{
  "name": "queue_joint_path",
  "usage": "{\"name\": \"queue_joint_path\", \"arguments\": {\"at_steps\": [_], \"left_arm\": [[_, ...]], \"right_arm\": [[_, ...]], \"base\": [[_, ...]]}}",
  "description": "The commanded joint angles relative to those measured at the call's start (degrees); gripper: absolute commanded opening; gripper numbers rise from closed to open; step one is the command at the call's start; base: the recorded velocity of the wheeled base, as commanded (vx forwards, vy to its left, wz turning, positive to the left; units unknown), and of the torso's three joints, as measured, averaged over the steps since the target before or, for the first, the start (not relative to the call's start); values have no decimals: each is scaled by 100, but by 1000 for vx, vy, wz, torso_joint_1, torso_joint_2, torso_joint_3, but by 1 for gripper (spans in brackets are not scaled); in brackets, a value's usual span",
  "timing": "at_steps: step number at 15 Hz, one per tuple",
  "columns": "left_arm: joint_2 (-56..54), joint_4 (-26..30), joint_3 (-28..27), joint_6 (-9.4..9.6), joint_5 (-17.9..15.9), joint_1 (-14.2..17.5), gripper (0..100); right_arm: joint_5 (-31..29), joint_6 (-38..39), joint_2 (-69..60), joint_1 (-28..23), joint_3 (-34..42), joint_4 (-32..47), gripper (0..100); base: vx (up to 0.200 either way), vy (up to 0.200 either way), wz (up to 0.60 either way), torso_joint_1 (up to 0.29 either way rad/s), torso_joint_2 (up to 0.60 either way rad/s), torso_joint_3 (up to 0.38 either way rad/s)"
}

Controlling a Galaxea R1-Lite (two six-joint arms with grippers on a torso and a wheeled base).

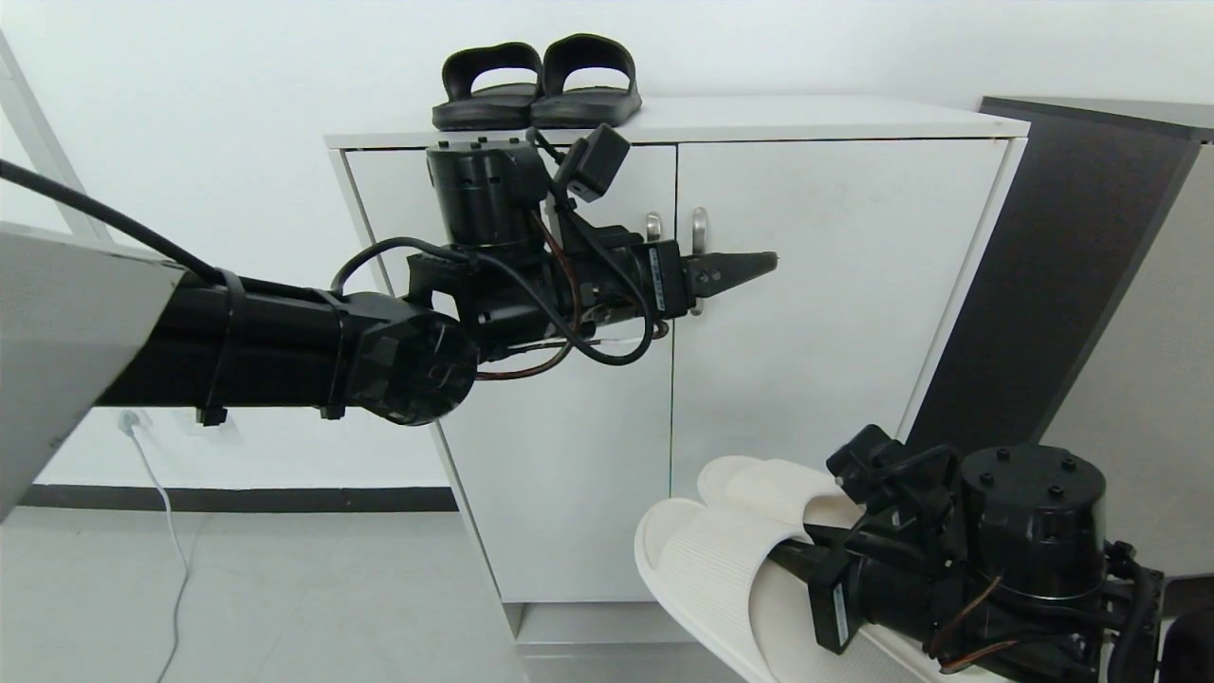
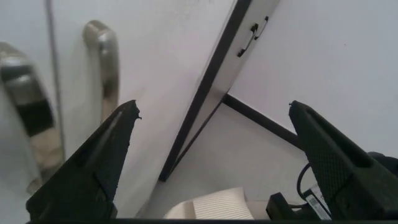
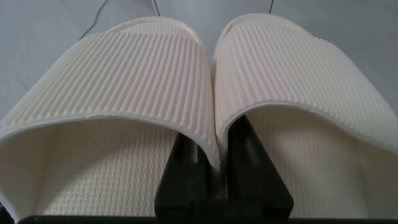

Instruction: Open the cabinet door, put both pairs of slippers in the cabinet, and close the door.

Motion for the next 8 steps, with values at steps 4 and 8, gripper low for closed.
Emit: {"name": "queue_joint_path", "arguments": {"at_steps": [4, 8], "left_arm": [[-82, -5, 115, -12, 305, 69, 100], [146, 118, -245, -12, 402, 201, 100]], "right_arm": [[0, -27, 80, 5, 8, -33, 0], [0, -27, 98, 5, 8, -33, 0]], "base": [[0, 0, 0, 0, 0, 0], [0, 0, 0, 0, 0, 0]]}}
